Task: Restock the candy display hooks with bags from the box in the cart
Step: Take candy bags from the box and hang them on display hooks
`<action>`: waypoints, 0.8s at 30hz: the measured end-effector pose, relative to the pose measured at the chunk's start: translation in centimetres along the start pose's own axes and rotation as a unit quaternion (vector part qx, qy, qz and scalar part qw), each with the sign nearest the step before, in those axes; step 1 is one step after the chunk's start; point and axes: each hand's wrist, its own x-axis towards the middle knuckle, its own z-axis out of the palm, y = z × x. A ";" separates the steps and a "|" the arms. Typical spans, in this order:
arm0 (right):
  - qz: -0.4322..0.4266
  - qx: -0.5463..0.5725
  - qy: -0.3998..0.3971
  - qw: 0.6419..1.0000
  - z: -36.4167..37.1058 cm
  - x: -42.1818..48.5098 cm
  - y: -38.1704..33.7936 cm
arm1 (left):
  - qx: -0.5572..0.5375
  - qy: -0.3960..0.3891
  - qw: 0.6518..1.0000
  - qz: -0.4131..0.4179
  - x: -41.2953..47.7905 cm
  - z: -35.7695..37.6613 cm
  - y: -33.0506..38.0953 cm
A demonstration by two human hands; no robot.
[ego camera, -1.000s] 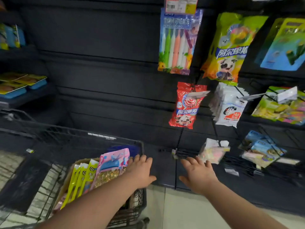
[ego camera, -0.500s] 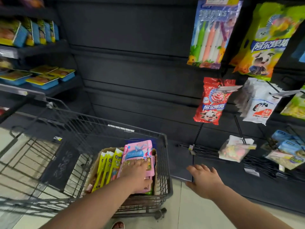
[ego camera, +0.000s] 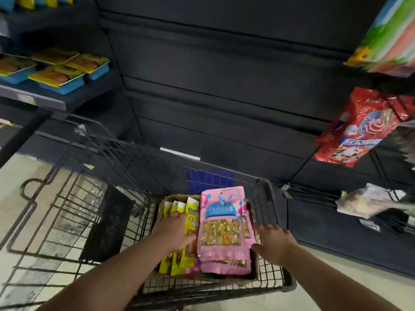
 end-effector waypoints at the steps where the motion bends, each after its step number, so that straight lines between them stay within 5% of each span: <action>1: 0.004 0.004 -0.008 1.000 0.1 0.5 -0.4 | -0.002 -0.008 1.000 -0.001 0.6 -0.1 -0.6; 20: 0.029 0.091 -0.123 0.988 2.5 13.6 3.3 | -0.107 -0.139 0.983 -0.052 11.3 4.4 2.2; 24: 0.035 0.155 -0.128 0.979 4.2 16.6 4.0 | -0.212 -0.146 0.960 -0.109 13.6 5.7 3.6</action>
